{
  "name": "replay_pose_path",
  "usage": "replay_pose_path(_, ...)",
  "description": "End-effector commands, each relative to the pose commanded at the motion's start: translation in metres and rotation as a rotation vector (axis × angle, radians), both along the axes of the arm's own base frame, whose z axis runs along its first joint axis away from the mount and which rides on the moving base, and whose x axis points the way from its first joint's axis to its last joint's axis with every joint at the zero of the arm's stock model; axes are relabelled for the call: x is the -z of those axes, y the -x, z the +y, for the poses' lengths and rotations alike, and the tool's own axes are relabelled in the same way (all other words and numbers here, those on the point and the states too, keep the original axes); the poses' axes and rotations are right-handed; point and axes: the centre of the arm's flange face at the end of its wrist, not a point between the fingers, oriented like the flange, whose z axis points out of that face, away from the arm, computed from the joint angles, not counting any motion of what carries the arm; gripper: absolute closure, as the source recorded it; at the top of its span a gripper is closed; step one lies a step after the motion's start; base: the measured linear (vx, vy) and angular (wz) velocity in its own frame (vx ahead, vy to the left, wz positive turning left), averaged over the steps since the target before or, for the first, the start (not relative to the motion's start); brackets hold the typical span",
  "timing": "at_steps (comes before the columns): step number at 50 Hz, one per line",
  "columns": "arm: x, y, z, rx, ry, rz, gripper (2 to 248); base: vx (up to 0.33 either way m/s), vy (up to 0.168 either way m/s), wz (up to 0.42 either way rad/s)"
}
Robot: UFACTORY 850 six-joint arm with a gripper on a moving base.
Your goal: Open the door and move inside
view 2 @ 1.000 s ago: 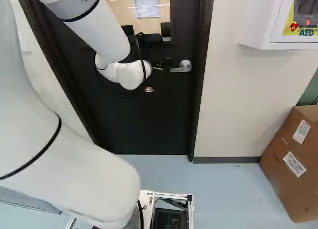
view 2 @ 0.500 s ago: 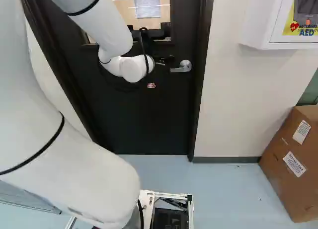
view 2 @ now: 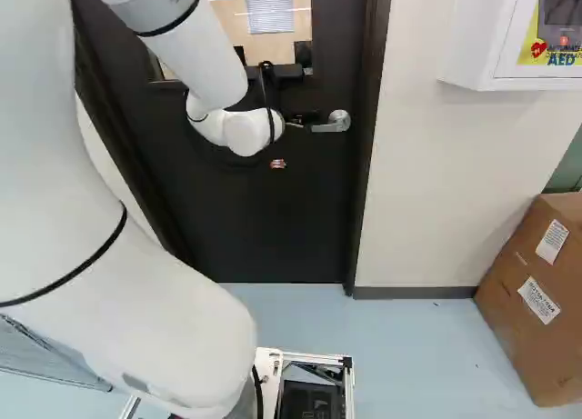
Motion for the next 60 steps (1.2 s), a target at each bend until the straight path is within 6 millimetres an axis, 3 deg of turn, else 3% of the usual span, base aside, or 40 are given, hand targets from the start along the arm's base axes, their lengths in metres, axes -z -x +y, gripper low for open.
replay_pose_path(37, 0.039, -0.008, -0.003, 0.005, -0.010, 0.085, 3, 0.000, 0.000, 0.000)
replay_pose_path(60, 0.063, -0.039, -0.033, 0.058, -0.019, 0.134, 3, 0.000, 0.000, 0.000)
